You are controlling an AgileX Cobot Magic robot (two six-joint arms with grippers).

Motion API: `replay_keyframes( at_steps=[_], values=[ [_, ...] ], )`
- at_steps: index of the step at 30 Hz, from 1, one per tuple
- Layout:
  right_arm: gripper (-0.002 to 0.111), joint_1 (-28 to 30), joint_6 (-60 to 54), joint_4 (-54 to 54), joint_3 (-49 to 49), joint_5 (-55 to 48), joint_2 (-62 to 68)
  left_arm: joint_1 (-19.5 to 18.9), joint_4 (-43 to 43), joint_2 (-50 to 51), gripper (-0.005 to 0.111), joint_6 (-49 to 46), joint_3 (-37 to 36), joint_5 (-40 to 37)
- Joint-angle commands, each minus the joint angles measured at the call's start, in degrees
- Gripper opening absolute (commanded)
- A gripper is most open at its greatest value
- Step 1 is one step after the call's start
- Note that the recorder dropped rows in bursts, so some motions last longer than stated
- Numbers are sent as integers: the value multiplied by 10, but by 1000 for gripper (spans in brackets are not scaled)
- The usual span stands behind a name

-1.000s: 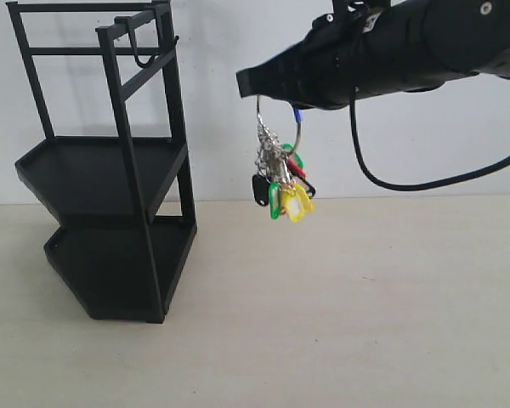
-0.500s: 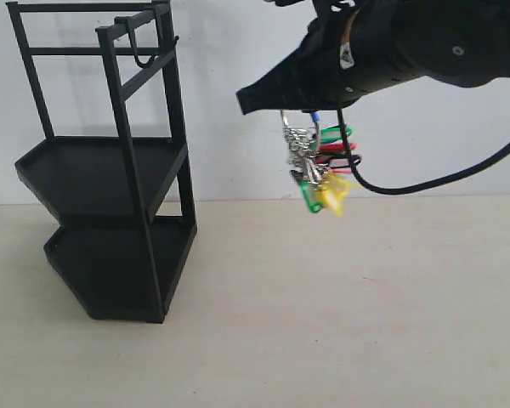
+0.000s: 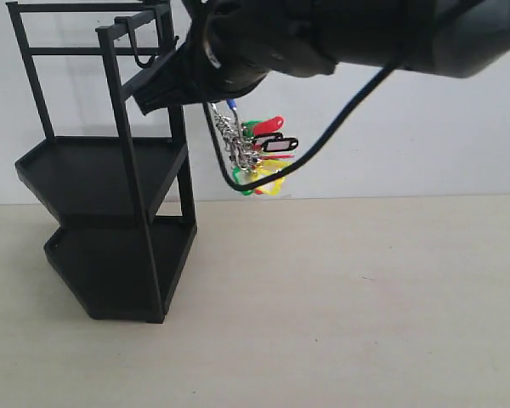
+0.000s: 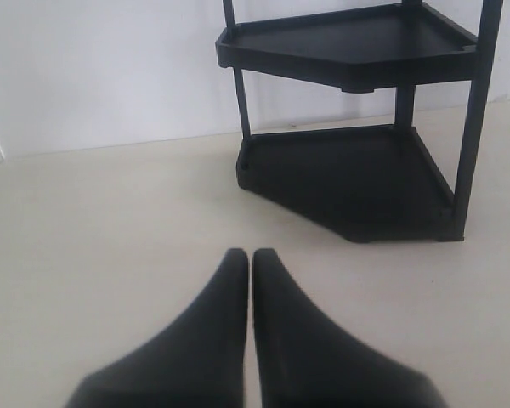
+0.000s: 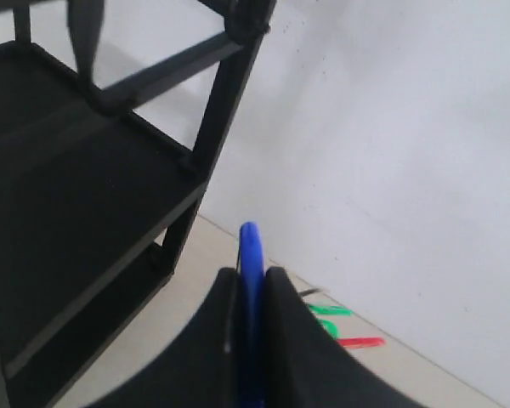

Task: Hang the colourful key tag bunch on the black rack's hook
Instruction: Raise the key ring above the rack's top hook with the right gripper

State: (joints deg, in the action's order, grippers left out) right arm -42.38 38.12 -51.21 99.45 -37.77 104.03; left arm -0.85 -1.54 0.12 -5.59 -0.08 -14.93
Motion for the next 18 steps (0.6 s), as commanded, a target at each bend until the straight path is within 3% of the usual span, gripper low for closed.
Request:
replay_keyframes(
  at_steps=[1,18],
  values=[
    [0,-28,10,-51,54,-35,25,1,2,-1,4,0,1,3],
    [0,-40,68,-116,80,-25,41,1,2,-1,4,0,1,3]
  ],
)
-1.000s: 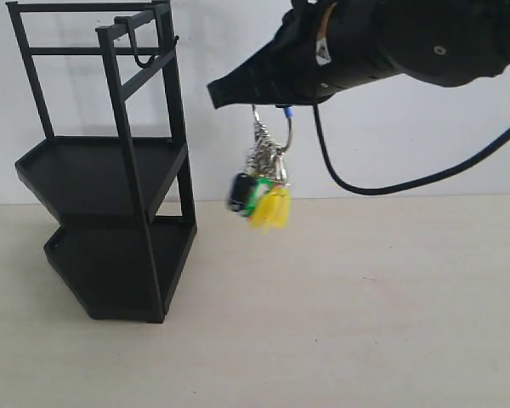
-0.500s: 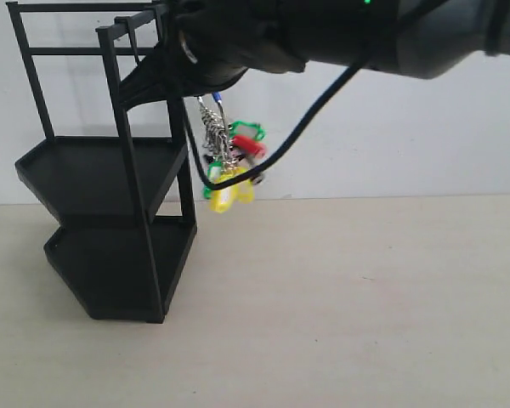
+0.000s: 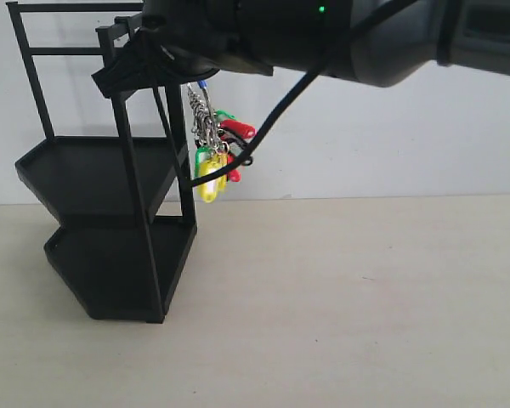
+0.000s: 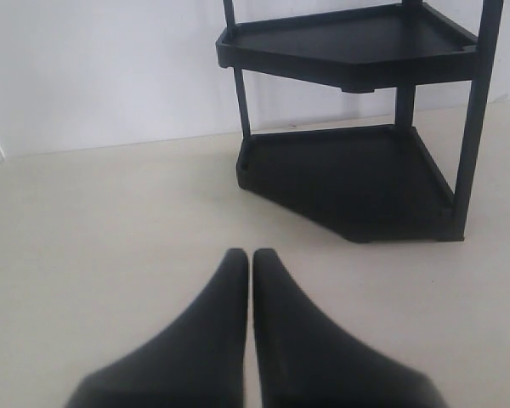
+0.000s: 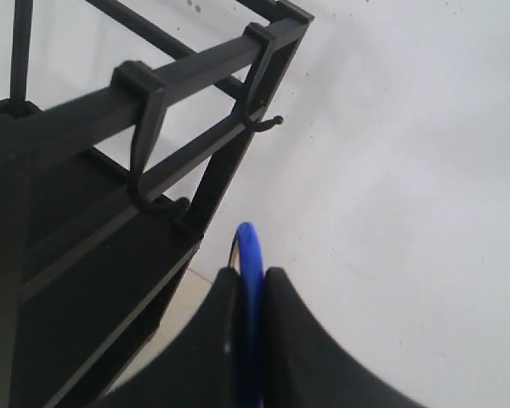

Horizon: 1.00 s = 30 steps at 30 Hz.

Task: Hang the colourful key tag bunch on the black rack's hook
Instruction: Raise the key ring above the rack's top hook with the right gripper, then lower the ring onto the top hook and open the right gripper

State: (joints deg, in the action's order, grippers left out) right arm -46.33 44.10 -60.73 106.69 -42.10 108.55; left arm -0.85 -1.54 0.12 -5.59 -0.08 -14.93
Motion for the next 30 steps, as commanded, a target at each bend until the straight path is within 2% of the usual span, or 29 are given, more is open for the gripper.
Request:
replay_keyframes(
  at_steps=[1,13,24,30],
  values=[
    [0,-1,8,-24,8,25,-5,1,2,-1,4,0,1,3],
    [0,-1,24,-28,21,56,-1,1,2,-1,4,0,1,3],
    [0,-1,-44,47,44,59,24,1,2,-1,4,0,1,4],
    [0,-5,-57,53,44,57,29,1,2,-1,4,0,1,3]
  ],
)
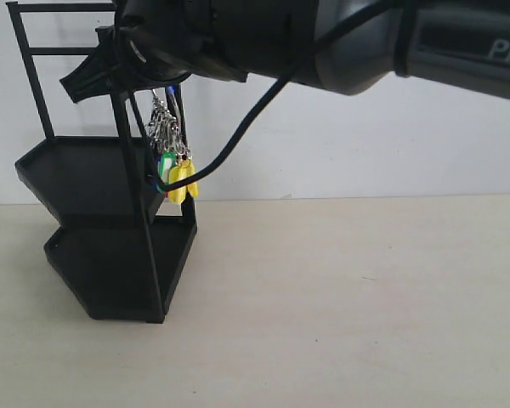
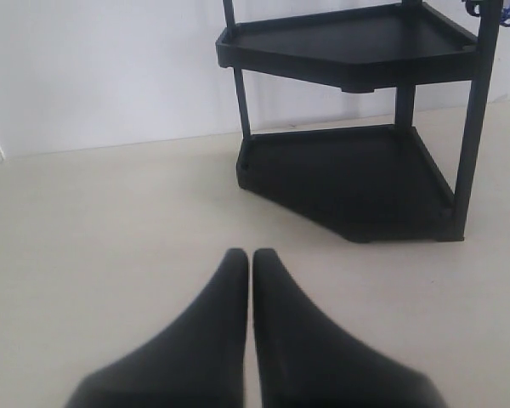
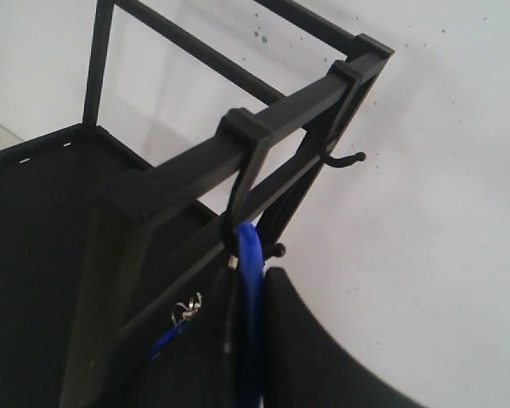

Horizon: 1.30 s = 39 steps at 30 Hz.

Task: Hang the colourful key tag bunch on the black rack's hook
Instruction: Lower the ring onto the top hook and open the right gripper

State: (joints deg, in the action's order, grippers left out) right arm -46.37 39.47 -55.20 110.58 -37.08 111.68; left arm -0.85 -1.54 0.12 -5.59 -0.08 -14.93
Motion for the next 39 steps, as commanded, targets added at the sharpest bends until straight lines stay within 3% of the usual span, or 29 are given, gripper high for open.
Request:
replay_keyframes(
  at_steps=[1,14,17,21,22,27,33,36,38,39],
  values=[
    [0,-6,-11,-1,5,7,-1,1,2,-1,4,0,1,3],
    [3,-6,-8,9,5,3,-2,1,2,-1,4,0,1,3],
    [17,-6,-8,7,5,4,-2,1,2,-1,4,0,1,3],
    [51,-6,-1,1,10,5,-2,1,2,-1,4,0,1,3],
    [51,-5,5,-2,10,4,-2,1,2,-1,4,0,1,3],
    [51,-5,50,-34,10,-11,-12,1,2,-1,4,0,1,3],
    [50,-5,76,-49,10,-124,-64,1,2,-1,4,0,1,4],
    [24,-5,60,-49,10,-198,-85,1,2,-1,4,0,1,4],
    [0,-5,26,-45,10,-247,-93,1,2,-1,4,0,1,4],
    [0,-5,7,-41,10,-268,-95,1,2,-1,4,0,1,4]
  ],
)
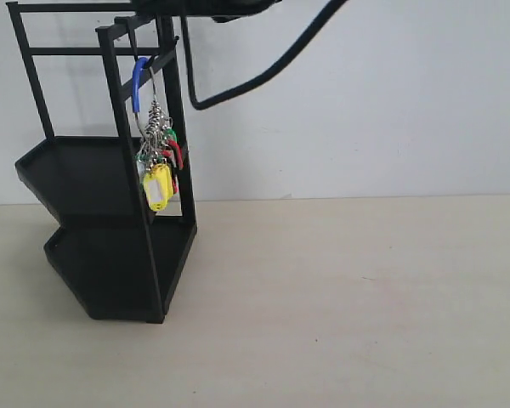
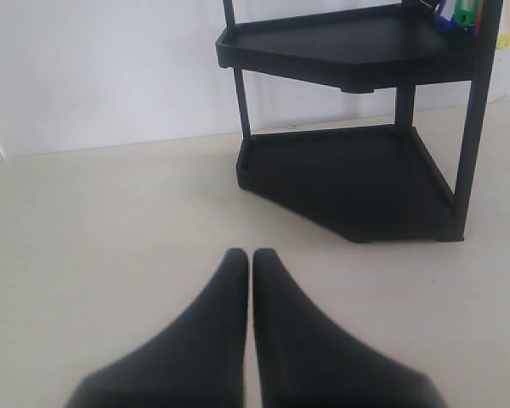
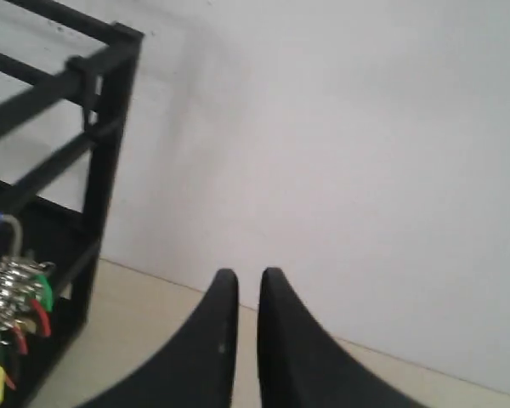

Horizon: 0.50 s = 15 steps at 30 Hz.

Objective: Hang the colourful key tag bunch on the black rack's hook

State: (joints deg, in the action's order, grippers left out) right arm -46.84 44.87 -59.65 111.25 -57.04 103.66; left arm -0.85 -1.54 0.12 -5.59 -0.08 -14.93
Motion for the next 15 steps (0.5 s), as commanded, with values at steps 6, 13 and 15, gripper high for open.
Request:
replay_keyframes(
  at_steps=[6,13,15],
  values=[
    [0,-6,-85,65,-12,-125,-18,1,2,-1,4,0,1,3],
    [0,-55,-79,64,-93,-98,-40,1,2,-1,4,0,1,3],
    [0,-70,-62,63,-122,-83,-56,1,2,-1,4,0,1,3]
  ],
)
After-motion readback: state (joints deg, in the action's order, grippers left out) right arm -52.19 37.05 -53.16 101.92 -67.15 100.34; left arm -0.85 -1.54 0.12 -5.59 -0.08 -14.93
